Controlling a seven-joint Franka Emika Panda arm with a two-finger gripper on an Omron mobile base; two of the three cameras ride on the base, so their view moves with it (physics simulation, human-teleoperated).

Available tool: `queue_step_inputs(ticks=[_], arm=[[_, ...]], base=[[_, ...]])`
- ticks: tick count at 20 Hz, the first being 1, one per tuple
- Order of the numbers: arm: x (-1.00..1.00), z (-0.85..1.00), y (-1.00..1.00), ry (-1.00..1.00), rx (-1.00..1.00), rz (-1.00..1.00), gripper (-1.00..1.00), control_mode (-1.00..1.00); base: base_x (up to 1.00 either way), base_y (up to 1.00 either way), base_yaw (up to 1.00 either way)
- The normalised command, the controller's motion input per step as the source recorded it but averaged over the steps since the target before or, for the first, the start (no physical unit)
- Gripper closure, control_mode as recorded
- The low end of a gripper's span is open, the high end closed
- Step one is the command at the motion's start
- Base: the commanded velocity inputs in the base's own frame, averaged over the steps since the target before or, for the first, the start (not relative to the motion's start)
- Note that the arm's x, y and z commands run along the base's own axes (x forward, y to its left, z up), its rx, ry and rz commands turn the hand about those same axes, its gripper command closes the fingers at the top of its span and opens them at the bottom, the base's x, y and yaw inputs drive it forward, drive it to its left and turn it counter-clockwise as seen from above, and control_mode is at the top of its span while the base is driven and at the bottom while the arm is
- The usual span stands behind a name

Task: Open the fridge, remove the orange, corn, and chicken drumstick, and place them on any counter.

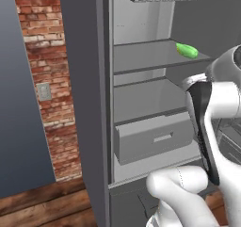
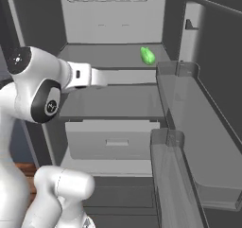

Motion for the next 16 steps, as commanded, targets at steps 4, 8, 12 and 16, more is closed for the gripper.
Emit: queue_step_inputs(ticks=[4,8,12,16], arm=[[0.48,0.06,-0.27,-0.07,-0.09,-0.06,-1.00,-1.00],[0.28,0.39,-0.14,0.00,0.00,0.00,-1.00,-1.00],[0.19,0.45,-0.22,0.00,0.00,0.00,-1.00,-1.00],[0.33,0.26,-0.23,0.00,0.00,0.00,-1.00,-1.00]], base=[[0.00,0.00,0.00],[0.00,0.00,0.00],[0.00,0.00,0.00],[0.00,0.00,0.00]])
